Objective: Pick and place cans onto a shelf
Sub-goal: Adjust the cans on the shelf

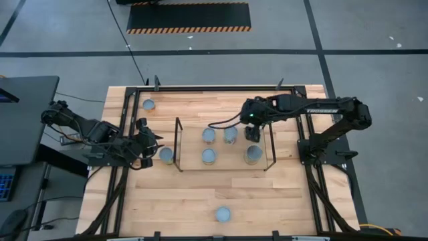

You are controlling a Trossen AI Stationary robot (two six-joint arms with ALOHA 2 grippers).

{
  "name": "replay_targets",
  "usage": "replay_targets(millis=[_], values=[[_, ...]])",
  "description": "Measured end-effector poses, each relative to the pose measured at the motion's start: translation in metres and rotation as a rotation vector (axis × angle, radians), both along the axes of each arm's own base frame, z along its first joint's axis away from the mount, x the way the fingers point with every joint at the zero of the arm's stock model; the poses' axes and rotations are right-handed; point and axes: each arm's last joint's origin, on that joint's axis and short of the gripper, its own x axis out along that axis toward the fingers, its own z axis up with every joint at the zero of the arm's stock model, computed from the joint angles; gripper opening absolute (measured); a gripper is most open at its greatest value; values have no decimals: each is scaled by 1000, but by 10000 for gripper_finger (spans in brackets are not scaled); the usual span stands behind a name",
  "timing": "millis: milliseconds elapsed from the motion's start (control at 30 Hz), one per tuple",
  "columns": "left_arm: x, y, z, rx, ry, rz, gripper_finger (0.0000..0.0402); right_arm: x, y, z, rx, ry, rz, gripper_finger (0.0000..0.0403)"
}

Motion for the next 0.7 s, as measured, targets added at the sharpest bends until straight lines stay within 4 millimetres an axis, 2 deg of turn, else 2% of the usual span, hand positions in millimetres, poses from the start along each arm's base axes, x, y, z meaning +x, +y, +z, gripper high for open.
replay_targets(millis=[100,300,333,467,700], values=[[0,0,0,22,0,-3,130,-12,1,-6,20,28,-38,222],[0,1,1,37,-7,10,130,-20,-2,-27,5,78,-82,33],[0,1,0,37,-7,10,130,-21,-4,-30,3,85,-100,17],[0,1,1,37,-7,11,130,-23,-11,-36,-5,85,-167,21],[0,1,1,23,-14,23,130,-23,-12,-40,83,71,-174,7]])
